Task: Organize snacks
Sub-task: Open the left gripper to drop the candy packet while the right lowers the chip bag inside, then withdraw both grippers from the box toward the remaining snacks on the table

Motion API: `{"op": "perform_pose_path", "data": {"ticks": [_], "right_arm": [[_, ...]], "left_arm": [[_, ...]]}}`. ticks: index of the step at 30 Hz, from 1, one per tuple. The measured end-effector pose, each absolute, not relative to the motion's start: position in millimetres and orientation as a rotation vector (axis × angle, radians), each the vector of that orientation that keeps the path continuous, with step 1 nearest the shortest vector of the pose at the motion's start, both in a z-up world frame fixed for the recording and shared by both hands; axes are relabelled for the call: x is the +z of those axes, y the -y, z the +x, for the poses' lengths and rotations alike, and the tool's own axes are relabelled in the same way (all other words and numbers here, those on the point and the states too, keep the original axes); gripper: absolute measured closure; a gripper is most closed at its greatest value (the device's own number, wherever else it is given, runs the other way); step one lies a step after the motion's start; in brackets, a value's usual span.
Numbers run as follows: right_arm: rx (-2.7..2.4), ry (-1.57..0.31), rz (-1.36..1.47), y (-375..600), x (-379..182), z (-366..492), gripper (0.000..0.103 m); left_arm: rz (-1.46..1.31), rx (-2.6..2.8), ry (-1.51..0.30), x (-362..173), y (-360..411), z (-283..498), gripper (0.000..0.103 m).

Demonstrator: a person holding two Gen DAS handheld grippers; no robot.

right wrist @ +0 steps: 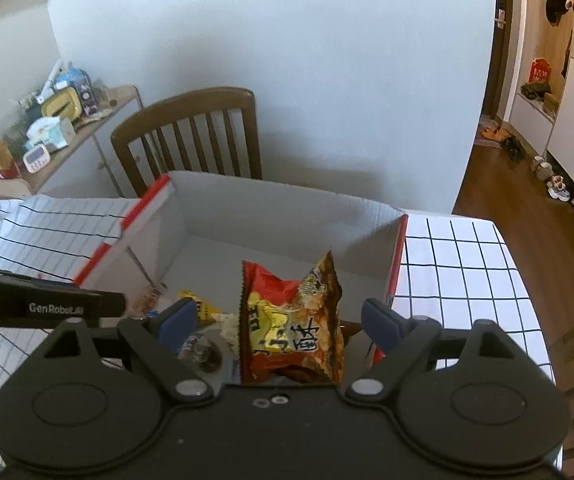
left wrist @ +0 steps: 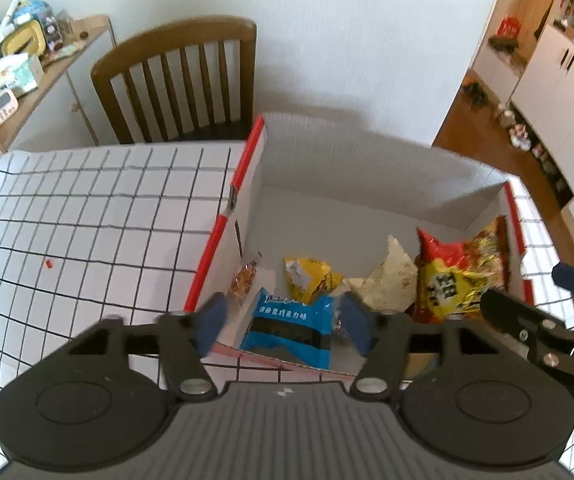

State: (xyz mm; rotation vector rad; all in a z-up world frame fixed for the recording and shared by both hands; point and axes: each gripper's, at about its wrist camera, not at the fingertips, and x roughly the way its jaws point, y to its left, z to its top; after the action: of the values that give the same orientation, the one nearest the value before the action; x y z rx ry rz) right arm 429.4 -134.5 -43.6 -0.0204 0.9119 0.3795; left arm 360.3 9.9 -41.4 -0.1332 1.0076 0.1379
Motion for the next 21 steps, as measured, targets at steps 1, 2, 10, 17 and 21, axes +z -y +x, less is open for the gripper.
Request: {"op": "perform_pose_path", "data": {"ticks": [1, 2, 10, 17, 21], "right_arm": [[0.386, -0.904, -0.02, 134.8, -39.6, 425.8, 0.014], [0.389, -0.899, -0.021, 134.9, -36.6, 423.0, 0.014], [0.416, -0.853, 0.01, 142.7, -10.2, 395.7, 0.013], [0.45, -0.813, 0.031, 152.4, 10.5, 366.8, 0.002], [0.475, -0.795, 0.044, 158.4, 19.9, 351.4, 0.002]], "left_arm": [[-0.132, 0.134, -1.0, -37.9, -9.3, 356.9, 0.039], [-0.133, 0.132, -0.995, -34.4, -8.9, 354.0, 0.039], [-0.109, 0.103, -0.917, -4.3, -3.0, 318.9, 0.039], [-0.117, 0.078, -0.879, 12.0, 2.9, 284.2, 0.039], [-0.114, 0.068, -0.862, 17.6, 6.0, 263.7, 0.039]]}}
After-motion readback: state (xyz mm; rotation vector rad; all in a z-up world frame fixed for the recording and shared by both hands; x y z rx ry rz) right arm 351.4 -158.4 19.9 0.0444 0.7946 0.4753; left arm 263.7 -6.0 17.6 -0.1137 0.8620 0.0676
